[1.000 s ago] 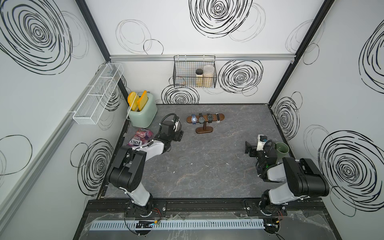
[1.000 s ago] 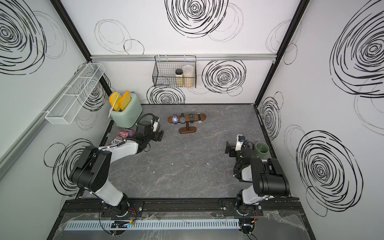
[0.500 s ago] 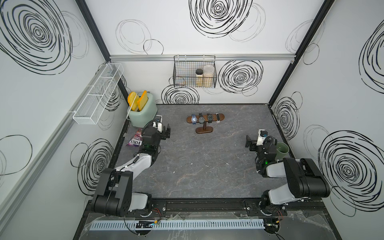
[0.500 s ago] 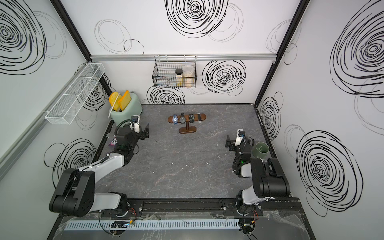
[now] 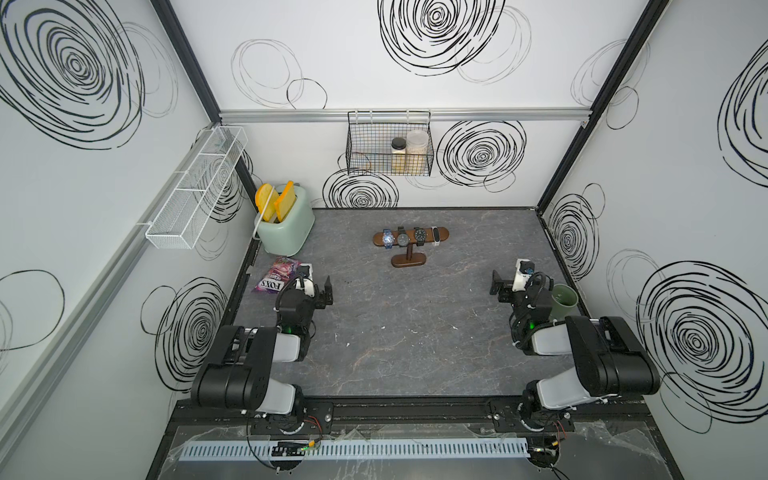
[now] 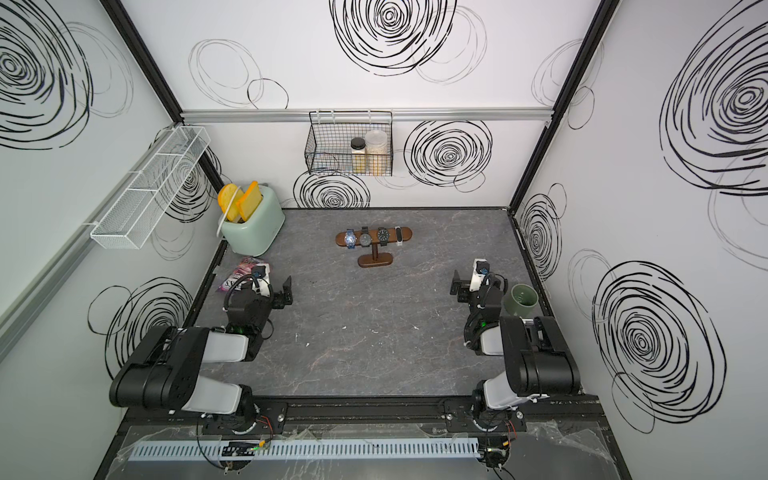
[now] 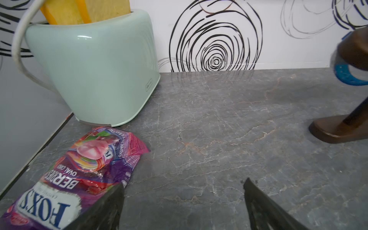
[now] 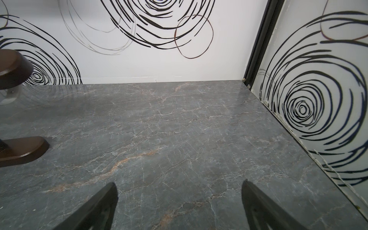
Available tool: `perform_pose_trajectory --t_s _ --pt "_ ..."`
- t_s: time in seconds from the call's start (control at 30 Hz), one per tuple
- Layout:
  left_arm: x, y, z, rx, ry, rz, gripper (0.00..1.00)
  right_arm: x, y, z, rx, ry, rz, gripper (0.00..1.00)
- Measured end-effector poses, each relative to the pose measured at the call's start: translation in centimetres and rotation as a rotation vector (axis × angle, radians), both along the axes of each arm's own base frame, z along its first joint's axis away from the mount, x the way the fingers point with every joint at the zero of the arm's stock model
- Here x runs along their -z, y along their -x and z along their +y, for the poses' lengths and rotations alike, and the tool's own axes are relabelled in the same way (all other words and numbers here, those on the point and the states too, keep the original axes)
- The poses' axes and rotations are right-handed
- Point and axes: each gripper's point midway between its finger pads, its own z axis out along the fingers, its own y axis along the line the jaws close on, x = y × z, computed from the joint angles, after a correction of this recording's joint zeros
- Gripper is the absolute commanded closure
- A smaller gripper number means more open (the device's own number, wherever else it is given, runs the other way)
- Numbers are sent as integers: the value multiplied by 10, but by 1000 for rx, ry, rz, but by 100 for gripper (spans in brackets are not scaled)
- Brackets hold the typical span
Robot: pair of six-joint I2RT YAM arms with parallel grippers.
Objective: Place watch on stand
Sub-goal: Reset both arms
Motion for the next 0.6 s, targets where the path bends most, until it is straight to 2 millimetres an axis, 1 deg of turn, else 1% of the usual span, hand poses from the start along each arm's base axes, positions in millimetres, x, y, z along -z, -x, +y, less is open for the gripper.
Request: perform_pose_trajectory --t_s 0.13,0.2,0.6 --pt "-17 -3 -8 -4 -13 -72 3 0 0 0 1 0 0 2" --pt "-21 -3 -11 -1 -15 -87 3 0 0 0 1 0 0 2" --pt "-21 -3 -5 -18 -16 -91 3 0 0 1 -1 1 0 2"
